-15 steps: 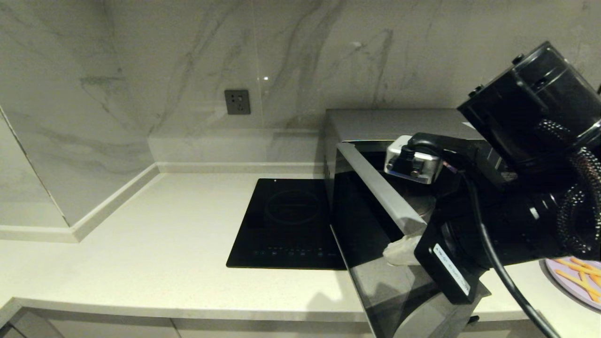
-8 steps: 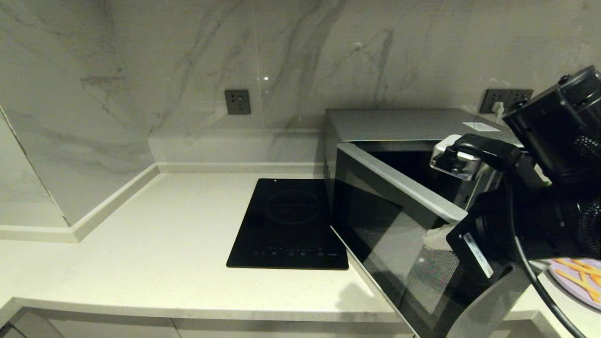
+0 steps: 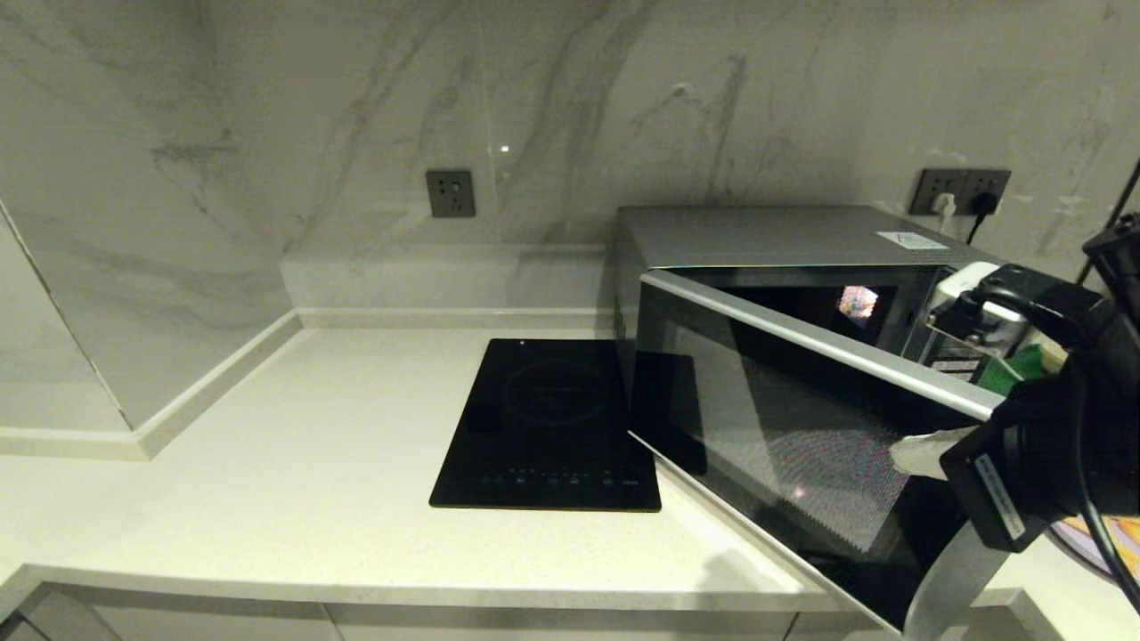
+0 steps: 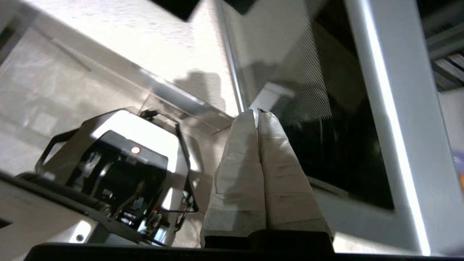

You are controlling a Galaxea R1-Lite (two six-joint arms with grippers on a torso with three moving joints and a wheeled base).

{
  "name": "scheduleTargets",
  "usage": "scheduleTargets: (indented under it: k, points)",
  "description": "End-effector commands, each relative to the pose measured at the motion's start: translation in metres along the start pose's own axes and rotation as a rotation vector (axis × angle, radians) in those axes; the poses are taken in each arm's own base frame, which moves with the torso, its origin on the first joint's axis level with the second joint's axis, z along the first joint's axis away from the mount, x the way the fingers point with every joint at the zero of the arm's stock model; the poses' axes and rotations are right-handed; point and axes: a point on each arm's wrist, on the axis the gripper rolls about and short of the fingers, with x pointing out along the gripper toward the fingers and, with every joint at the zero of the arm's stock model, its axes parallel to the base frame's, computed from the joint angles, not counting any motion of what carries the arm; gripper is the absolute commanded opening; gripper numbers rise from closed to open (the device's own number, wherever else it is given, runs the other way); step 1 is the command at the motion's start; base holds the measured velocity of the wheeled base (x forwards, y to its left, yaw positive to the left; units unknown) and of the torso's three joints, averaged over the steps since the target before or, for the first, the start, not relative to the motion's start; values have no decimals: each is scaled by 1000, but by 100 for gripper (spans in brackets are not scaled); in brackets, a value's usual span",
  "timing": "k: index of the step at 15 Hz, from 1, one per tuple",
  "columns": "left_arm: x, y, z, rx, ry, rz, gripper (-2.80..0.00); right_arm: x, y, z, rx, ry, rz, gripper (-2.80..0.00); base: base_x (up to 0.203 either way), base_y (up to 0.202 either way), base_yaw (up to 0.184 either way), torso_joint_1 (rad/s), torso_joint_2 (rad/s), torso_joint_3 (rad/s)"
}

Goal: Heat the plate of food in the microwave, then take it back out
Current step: Close the microwave oven

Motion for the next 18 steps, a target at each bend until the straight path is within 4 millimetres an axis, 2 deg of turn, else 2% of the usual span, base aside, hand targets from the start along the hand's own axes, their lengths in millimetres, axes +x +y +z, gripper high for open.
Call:
scheduleTargets:
  k: [1, 6, 10, 12, 16, 18]
  points:
    - [0, 0, 0, -1, -2, 1, -280, -5, -12, -4, 40, -7, -58, -280, 0, 0, 0, 0, 0, 0]
    - [0, 0, 0, -1, -1, 1, -280, 10, -37, 7, 237, -96, -175, -280, 0, 0, 0, 0, 0, 0]
    - [0, 0, 0, -1, -1, 1, -280, 18, -39, 17, 348, -175, -217, -280, 0, 0, 0, 0, 0, 0]
    - [0, 0, 0, -1, -1, 1, -280, 22, -39, 16, 392, -172, -238, -280, 0, 0, 0, 0, 0, 0]
    - [0, 0, 0, -1, -1, 1, -280, 14, -41, 8, 410, -183, -247, -280, 0, 0, 0, 0, 0, 0]
    - [0, 0, 0, -1, -1, 1, -280, 15, -52, 3, 456, -173, -303, -280, 0, 0, 0, 0, 0, 0]
